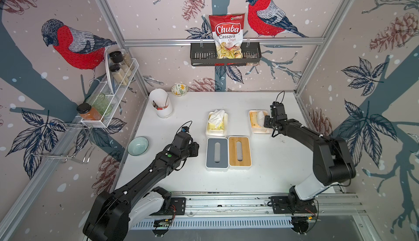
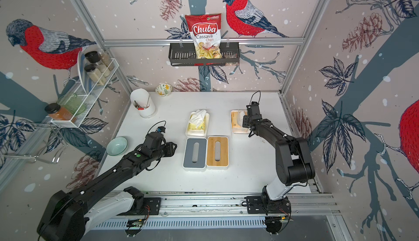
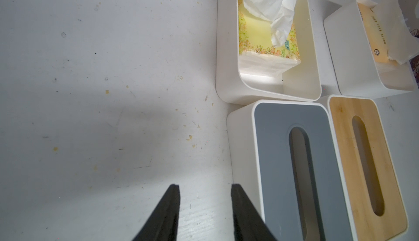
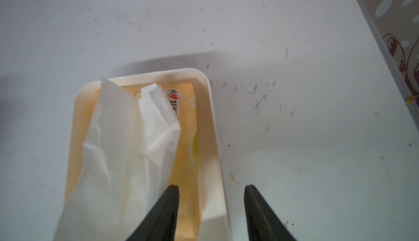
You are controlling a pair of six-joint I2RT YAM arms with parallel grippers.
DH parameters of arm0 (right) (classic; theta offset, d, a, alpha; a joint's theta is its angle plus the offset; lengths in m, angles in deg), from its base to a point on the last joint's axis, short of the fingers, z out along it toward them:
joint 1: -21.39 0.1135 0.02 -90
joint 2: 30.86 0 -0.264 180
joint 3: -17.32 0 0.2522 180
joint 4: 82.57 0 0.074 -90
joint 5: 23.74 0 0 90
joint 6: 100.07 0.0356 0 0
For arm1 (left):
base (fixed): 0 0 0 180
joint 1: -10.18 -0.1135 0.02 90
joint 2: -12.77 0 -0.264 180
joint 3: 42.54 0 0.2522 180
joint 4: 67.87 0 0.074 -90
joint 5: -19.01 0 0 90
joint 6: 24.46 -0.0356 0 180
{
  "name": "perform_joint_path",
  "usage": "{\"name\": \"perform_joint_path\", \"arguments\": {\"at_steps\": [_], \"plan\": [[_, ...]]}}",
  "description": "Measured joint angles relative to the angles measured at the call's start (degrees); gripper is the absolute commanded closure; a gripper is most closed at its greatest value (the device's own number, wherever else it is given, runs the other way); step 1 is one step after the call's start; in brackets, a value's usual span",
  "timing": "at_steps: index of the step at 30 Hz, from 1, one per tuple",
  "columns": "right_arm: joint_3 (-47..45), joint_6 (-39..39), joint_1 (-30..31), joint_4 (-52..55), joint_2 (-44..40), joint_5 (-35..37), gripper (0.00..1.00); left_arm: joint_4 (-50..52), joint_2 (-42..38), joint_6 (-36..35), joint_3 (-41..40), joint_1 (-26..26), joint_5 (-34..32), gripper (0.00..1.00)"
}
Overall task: Put the tissue paper into the tissue box
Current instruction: Move the tissue box to the center of the board, then pick up the box lid from the center of the board.
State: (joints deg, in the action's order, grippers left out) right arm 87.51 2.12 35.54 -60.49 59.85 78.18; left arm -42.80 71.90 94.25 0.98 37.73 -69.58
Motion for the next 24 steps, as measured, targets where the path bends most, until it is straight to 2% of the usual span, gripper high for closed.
{"name": "perform_joint_path", "arguments": {"at_steps": [8,19,24], "plan": [[-0.04,0.83,9.9,6.01,-9.07,-2.78,0.29,-2.34,0.07,0.94,-0.59,0.92,0.63,0.47],[-13.51,10.49,24.94,11.5,-16.79,-3.34,0.24,-6.03,-1.01,0.85,-2.05,1.9,2.97,0.44],[-17.18,15.26,28.13,10.95,-16.72,-3.43,0.23,-6.51,-3.87,0.83,-2.82,1.99,3.8,0.44]]}}
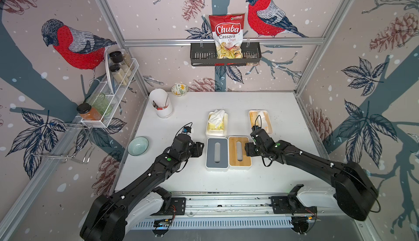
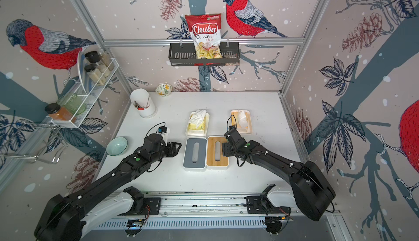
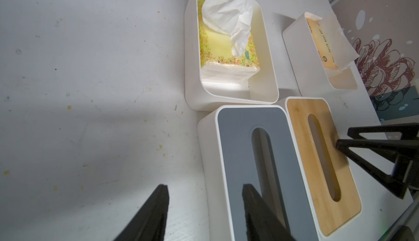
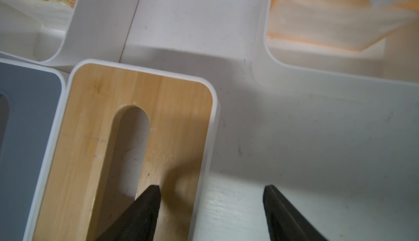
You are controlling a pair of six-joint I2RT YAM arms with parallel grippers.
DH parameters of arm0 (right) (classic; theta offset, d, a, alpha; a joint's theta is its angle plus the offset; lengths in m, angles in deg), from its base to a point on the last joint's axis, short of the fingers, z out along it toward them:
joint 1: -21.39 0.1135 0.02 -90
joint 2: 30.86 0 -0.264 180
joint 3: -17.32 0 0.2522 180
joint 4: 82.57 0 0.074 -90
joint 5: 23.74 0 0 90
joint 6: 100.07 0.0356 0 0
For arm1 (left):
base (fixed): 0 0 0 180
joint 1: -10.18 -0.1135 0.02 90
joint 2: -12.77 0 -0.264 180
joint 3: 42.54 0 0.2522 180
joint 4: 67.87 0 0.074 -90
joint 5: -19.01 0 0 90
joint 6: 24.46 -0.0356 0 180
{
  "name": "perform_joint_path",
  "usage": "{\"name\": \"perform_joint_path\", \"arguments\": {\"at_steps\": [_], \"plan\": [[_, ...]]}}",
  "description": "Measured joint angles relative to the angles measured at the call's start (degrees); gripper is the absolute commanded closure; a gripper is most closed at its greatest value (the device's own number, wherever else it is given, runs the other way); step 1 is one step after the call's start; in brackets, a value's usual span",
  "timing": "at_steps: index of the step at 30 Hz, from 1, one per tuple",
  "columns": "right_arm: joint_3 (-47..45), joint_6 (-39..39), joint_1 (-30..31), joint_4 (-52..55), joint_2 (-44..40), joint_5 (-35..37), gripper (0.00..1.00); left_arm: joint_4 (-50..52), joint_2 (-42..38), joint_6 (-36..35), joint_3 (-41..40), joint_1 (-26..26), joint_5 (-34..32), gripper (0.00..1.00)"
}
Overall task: Put the tissue paper into the tissue box
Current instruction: Pick up the box lid from the center of the board.
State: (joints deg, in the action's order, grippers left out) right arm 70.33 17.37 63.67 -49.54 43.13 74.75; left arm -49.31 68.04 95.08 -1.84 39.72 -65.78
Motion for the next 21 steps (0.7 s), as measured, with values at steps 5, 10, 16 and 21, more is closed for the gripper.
{"name": "perform_joint_path", "arguments": {"at_steps": [5,10,16,21], "plan": [[0.44,2.67,2.78,-1.22,1.18,-0.76,0.23,-0.24,-2.34,0.02,-1.09,0.22,1.22,0.44],[2.95,4.02,4.37,-1.11,3.26,-0.44,0.25,-0.28,-3.52,0.04,-1.53,0.28,2.27,0.44],[3.54,5.49,5.11,-0.92,7.17,1.14,0.35,-0.74,-4.48,0.07,-2.23,0.33,2.56,0.44],[3.85,6.19,5.29,1.66,7.61,5.4,0.42,-1.31,-5.14,0.2,-2.49,0.37,3.61,0.44]]}}
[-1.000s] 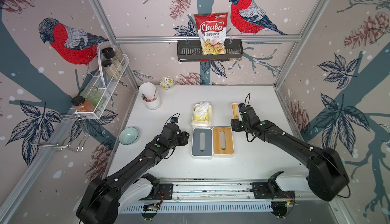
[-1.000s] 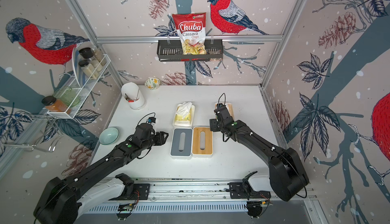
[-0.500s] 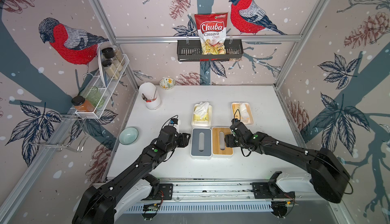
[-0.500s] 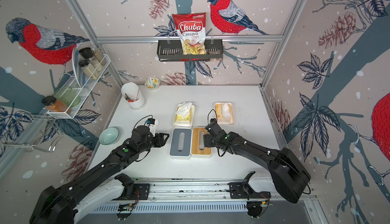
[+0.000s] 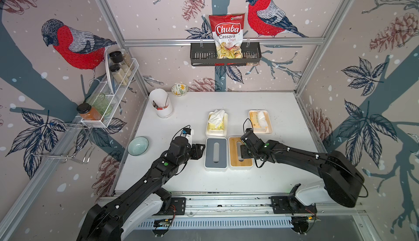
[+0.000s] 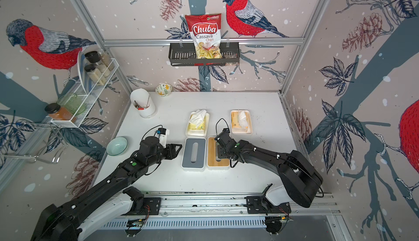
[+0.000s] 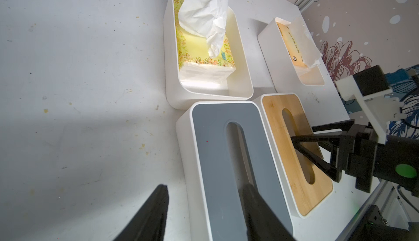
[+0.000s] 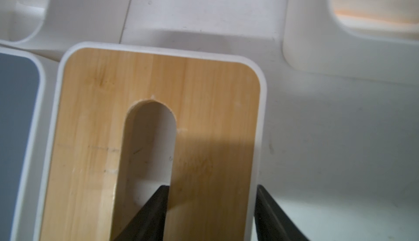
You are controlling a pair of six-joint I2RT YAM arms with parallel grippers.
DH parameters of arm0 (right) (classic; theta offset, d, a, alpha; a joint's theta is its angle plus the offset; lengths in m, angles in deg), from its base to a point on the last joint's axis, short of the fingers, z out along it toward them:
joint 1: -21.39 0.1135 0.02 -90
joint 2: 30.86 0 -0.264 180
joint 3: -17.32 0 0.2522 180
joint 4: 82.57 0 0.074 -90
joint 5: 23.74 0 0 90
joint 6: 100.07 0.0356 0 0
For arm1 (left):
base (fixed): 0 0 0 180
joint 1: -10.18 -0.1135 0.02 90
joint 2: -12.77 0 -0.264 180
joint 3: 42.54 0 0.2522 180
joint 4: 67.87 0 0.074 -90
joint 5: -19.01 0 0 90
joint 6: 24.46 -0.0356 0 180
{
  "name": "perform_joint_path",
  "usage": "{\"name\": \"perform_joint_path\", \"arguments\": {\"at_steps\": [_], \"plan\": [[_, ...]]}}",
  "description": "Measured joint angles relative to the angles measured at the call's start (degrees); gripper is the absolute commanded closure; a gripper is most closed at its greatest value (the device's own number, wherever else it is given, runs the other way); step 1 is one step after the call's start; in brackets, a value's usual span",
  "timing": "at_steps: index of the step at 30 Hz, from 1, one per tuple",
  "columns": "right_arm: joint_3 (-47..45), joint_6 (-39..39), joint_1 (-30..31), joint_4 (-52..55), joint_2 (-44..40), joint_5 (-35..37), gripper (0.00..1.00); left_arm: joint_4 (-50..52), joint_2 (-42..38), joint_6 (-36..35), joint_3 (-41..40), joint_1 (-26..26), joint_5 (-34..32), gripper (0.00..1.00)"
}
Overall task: Put the tissue paper into the tissue box
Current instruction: Pick up the box lid from the center of the board, then close the box lid on the tissue box.
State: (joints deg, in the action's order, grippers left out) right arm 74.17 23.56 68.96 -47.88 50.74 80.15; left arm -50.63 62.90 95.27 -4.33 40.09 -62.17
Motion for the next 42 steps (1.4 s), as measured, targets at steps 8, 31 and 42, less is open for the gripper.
{"name": "perform_joint_path", "arguments": {"at_steps": [8,31,42], "plan": [[-1.77,0.66,-5.29,6.78,-10.88,4.17,0.55,-0.63,-2.23,0.24,-0.57,0.0,-0.02,0.44],[16.31,-17.92,-38.03,7.96,-11.47,-1.99,0.59,-2.47,-6.23,2.62,-2.25,0.11,3.43,0.45],[26.32,-26.12,-40.46,2.86,2.71,-10.8,0.59,-6.73,-4.55,4.42,-2.16,0.13,4.9,0.46]]}}
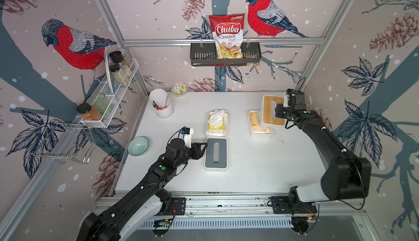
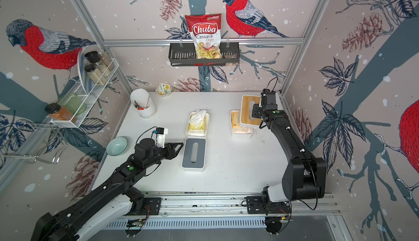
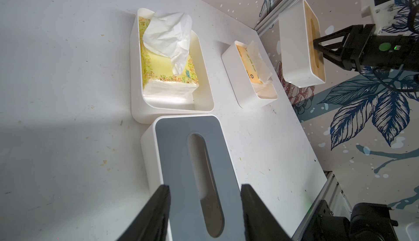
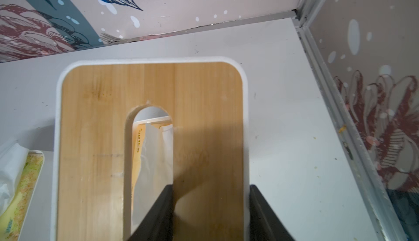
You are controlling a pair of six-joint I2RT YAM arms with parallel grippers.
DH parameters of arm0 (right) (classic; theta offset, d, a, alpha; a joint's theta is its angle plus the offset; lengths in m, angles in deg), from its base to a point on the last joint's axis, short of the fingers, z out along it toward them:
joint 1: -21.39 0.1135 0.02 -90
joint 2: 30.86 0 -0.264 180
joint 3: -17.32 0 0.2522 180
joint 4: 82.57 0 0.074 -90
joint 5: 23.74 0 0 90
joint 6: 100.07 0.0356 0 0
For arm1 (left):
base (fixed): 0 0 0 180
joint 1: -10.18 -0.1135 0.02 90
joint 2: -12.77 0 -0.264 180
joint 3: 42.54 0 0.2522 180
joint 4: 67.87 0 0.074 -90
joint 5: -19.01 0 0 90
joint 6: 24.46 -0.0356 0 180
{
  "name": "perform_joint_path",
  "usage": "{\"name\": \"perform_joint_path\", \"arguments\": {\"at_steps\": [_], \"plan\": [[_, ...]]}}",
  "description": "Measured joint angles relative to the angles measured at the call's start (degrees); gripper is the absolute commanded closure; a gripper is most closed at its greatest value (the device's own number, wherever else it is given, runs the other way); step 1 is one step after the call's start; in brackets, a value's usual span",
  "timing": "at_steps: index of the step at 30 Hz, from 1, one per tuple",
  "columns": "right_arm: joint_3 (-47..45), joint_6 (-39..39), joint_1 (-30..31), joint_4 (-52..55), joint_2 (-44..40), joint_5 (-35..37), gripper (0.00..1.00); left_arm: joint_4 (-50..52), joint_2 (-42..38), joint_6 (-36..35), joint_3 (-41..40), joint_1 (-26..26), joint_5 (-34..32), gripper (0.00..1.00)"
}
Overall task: Put the tissue paper into the tissue box
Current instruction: Close the box lid on the tissue box.
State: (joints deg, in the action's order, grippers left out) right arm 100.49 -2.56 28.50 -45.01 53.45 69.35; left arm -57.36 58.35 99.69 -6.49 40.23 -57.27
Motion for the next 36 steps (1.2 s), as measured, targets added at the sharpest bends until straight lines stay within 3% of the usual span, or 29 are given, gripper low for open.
{"name": "perform_joint_path", "arguments": {"at_steps": [10,29,36], "plan": [[1.07,-3.06,4.11,-0.72,6.58,-3.5,0.61,-0.09,-0.46,-0.02,0.04,0.09,-0.04,0.47],[2.36,-3.5,5.31,-0.59,12.02,2.78,0.63,-0.09,-0.17,-0.09,-0.24,0.09,-0.24,0.47],[2.78,-3.19,5.79,-0.46,13.2,3.56,0.56,-0.11,-0.02,-0.09,-0.28,0.09,-0.26,0.47]]}}
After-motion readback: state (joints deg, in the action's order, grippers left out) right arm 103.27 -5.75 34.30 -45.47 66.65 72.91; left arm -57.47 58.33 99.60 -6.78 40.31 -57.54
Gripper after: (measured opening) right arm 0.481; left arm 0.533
